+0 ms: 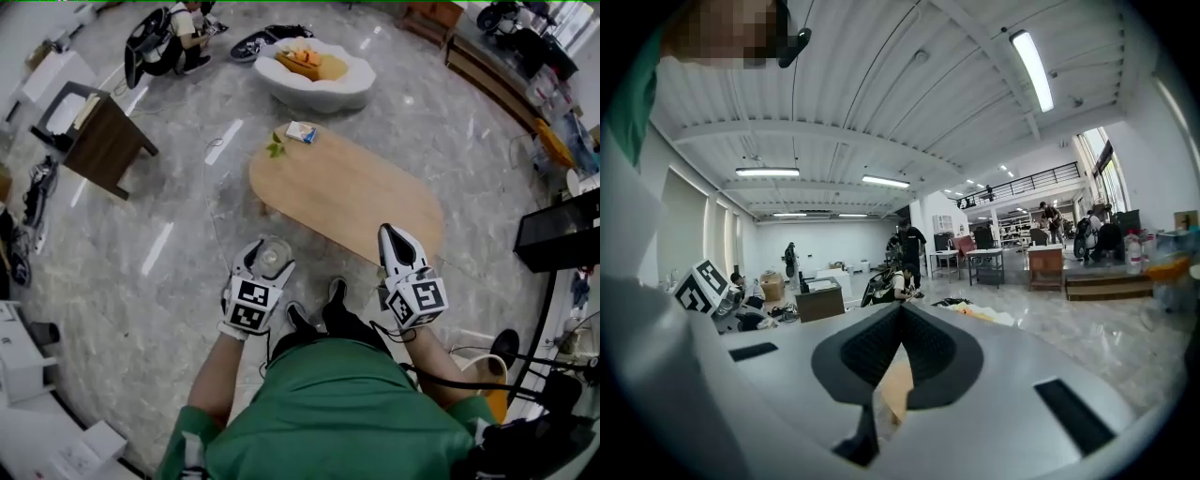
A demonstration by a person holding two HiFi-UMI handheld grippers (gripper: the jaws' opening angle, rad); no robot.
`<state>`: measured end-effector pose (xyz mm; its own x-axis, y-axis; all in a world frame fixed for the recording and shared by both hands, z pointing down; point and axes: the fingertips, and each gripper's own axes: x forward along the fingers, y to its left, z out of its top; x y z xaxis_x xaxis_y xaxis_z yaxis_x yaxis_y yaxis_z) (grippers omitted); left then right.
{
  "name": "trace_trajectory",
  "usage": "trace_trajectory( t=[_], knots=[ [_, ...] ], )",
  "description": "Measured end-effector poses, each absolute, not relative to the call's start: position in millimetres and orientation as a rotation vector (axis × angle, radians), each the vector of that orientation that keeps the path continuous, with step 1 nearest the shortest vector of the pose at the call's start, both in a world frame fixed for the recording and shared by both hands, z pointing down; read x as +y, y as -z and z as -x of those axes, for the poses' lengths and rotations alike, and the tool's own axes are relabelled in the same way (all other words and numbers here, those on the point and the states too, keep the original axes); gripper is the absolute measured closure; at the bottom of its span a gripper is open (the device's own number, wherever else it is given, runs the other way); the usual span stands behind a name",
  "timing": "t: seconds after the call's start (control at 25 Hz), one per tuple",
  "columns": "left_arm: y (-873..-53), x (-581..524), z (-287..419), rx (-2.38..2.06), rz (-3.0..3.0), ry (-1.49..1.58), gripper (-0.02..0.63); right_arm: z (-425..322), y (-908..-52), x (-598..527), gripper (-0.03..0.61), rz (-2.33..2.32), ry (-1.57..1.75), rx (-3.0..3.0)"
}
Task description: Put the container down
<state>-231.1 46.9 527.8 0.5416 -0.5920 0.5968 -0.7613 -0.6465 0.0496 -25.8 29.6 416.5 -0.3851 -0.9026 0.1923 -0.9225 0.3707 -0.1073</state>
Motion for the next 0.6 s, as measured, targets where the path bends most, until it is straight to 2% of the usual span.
trace_trajectory(
  t=[0.28,0.6],
  knots=[
    [-539.3,13.6,211.3,-1.083,-2.482,-0.832,0.272,15.5,-437.3,-9.7,0.557,-1.685,-0.358,-2.519],
    [-545.1,-74.5,189.9,-1.165,-2.421,-0.880,0.272,-9.1,-448.7,-109.8,0.557,-1.624,-0.398,-2.615]
  ],
)
